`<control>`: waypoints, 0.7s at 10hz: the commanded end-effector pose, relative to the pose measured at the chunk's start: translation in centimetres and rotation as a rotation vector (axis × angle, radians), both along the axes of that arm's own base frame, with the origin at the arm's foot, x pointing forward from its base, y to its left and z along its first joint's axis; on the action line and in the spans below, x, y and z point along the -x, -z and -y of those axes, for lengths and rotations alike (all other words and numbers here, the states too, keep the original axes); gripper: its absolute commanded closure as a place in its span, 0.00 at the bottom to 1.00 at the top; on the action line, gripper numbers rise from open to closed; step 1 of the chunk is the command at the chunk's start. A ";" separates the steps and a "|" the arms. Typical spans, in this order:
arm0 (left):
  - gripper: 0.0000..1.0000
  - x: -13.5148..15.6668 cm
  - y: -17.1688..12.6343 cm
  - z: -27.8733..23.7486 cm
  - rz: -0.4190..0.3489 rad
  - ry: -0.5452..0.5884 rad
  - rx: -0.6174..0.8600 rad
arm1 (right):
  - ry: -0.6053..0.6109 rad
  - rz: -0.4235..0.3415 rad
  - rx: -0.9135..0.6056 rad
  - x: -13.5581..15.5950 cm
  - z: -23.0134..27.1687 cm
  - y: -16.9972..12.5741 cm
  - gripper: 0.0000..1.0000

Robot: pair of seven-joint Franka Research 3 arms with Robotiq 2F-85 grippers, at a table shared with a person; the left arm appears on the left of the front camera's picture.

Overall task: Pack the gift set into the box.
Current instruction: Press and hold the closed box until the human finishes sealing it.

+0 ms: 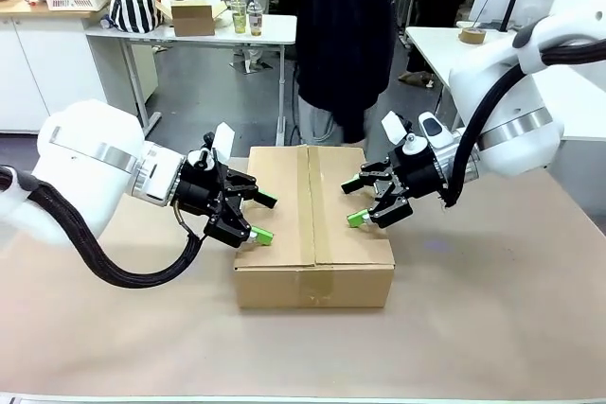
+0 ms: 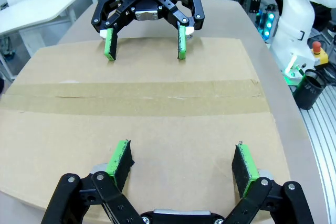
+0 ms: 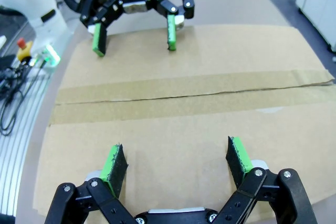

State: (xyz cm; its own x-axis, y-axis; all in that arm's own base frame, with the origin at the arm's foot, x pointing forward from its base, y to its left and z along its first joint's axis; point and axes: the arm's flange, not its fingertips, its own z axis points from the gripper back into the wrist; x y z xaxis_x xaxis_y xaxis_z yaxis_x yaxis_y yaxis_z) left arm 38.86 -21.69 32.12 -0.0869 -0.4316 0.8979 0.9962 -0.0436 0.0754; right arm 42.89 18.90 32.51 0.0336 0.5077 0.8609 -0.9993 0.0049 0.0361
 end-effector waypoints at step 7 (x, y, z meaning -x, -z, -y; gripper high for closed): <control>0.00 0.1 0.1 0.0 0.004 0.005 0.004 | 0.003 0.000 0.008 0.2 -0.1 0.2 0.00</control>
State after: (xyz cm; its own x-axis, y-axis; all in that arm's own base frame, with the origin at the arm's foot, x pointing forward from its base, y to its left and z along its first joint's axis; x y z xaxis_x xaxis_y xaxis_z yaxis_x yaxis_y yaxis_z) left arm 38.86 -21.69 32.12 -0.0869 -0.4316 0.8979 0.9962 -0.0436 0.0755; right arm 42.89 18.90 32.51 0.0336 0.5077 0.8609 -0.9993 0.0049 0.0361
